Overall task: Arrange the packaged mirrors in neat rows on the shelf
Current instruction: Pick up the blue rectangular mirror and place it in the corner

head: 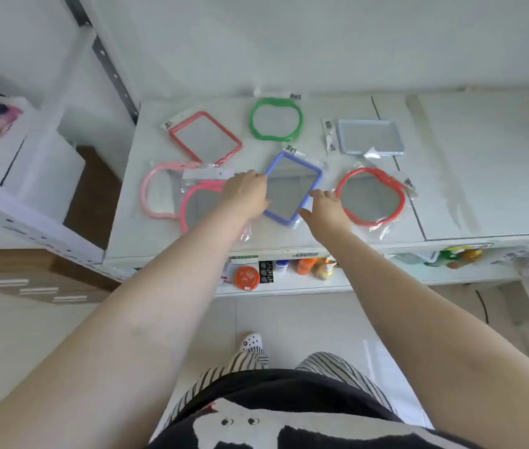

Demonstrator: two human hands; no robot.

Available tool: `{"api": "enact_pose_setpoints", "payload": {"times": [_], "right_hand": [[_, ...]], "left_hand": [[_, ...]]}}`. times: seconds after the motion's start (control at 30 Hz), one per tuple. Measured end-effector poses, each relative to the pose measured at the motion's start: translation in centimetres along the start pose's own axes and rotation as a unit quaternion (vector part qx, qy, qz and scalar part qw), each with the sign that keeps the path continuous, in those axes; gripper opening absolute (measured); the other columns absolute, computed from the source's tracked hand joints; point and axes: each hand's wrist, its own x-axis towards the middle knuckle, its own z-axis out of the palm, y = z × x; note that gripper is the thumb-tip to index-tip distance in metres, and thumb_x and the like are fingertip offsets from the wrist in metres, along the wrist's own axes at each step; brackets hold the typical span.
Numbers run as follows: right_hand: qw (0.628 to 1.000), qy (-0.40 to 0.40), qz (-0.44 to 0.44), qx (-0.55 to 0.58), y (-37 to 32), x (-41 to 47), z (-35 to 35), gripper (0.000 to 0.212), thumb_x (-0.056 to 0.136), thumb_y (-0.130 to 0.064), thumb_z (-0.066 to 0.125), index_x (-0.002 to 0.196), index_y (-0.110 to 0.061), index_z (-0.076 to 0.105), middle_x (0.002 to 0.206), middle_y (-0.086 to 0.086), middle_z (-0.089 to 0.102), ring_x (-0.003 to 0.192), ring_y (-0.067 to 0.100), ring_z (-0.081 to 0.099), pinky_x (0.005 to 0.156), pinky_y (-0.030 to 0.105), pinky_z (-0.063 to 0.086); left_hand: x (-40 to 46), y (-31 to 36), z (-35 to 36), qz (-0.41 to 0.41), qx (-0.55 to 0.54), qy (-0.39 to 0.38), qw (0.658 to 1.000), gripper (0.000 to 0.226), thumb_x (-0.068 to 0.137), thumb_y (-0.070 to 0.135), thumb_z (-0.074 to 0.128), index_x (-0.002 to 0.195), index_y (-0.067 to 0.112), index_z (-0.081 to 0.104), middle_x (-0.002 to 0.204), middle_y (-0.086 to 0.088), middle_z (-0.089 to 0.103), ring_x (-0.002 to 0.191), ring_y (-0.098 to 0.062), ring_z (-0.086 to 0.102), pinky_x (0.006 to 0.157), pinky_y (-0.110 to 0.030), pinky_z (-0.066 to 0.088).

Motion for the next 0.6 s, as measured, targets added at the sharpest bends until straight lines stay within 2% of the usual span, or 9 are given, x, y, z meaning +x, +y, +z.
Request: {"api": "enact_pose_setpoints", "payload": {"times": [0.17, 0.27, 0.37, 0.47, 0.5, 0.57, 0.6], "right_hand": [[0.99, -0.036, 0.118, 0.074, -0.4, 1.9, 1.8, 0.044, 0.094, -0.026, 0.054, 0.13, -0.001, 0.045, 0.131, 0.018, 0.049, 0.118, 0.035, 0.051, 0.09, 0.037, 0.042], [0.979, -0.024, 0.162, 0.118, -0.6, 3.2, 2.5, 0.041, 0.09, -0.023, 0.056, 0.124, -0.002, 0.048, 0.126, 0.017, 0.051, 0.111, 0.035, 0.055, 0.08, 0.033, 0.041], [0.969, -0.015, 0.184, 0.166, -0.4, 4.3, 3.6, 0.044, 0.087, -0.02, 0.06, 0.124, -0.003, 0.047, 0.118, 0.016, 0.06, 0.103, 0.034, 0.061, 0.073, 0.032, 0.042], [0.95, -0.021, 0.215, 0.225, -0.3, 5.2, 3.6, 0.042, 0.084, -0.016, 0.065, 0.12, -0.003, 0.047, 0.106, 0.014, 0.063, 0.089, 0.031, 0.06, 0.068, 0.03, 0.041], [0.943, -0.022, 0.222, 0.248, -0.3, 5.5, 3.4, 0.036, 0.083, -0.014, 0.066, 0.114, -0.003, 0.05, 0.097, 0.014, 0.062, 0.081, 0.03, 0.057, 0.066, 0.03, 0.041], [0.921, -0.023, 0.247, 0.302, -0.2, 6.0, 2.8, 0.011, 0.082, -0.01, 0.064, 0.085, -0.007, 0.054, 0.073, 0.01, 0.055, 0.061, 0.025, 0.049, 0.054, 0.027, 0.039], [0.908, -0.029, 0.26, 0.326, -0.2, 6.2, 2.4, 0.017, 0.082, -0.009, 0.063, 0.07, -0.008, 0.05, 0.06, 0.007, 0.051, 0.053, 0.023, 0.043, 0.047, 0.024, 0.036]], "left_hand": [[2.4, -1.2, 2.0, 0.009, 0.036, -0.026, 0.999, 0.048, 0.091, 0.033, 0.057, 0.128, 0.005, 0.05, 0.129, -0.014, 0.055, 0.122, -0.032, 0.051, 0.099, -0.038, 0.041], [4.3, -1.6, 3.1, 0.0, 0.062, -0.015, 0.998, 0.048, 0.087, 0.03, 0.059, 0.128, 0.006, 0.05, 0.129, -0.011, 0.056, 0.123, -0.03, 0.05, 0.104, -0.038, 0.035], [5.6, -1.7, 3.6, -0.014, 0.066, -0.02, 0.997, 0.051, 0.081, 0.029, 0.067, 0.124, 0.006, 0.052, 0.124, -0.01, 0.059, 0.119, -0.03, 0.053, 0.103, -0.038, 0.036], [6.4, -1.6, 3.9, 0.01, 0.061, -0.008, 0.998, 0.051, 0.079, 0.027, 0.07, 0.123, 0.006, 0.054, 0.121, -0.011, 0.06, 0.116, -0.03, 0.053, 0.097, -0.036, 0.04], [6.6, -1.5, 4.0, 0.015, 0.055, 0.0, 0.998, 0.048, 0.081, 0.025, 0.067, 0.123, 0.007, 0.054, 0.121, -0.011, 0.059, 0.116, -0.031, 0.053, 0.096, -0.036, 0.041], [6.9, -1.5, 3.9, 0.009, 0.033, 0.004, 0.999, 0.044, 0.085, 0.029, 0.064, 0.123, 0.007, 0.054, 0.121, -0.013, 0.058, 0.116, -0.033, 0.051, 0.096, -0.037, 0.04], [7.1, -1.5, 3.8, 0.007, 0.02, 0.001, 1.0, 0.045, 0.086, 0.032, 0.064, 0.122, 0.008, 0.055, 0.12, -0.013, 0.058, 0.116, -0.034, 0.051, 0.096, -0.037, 0.04]]}}
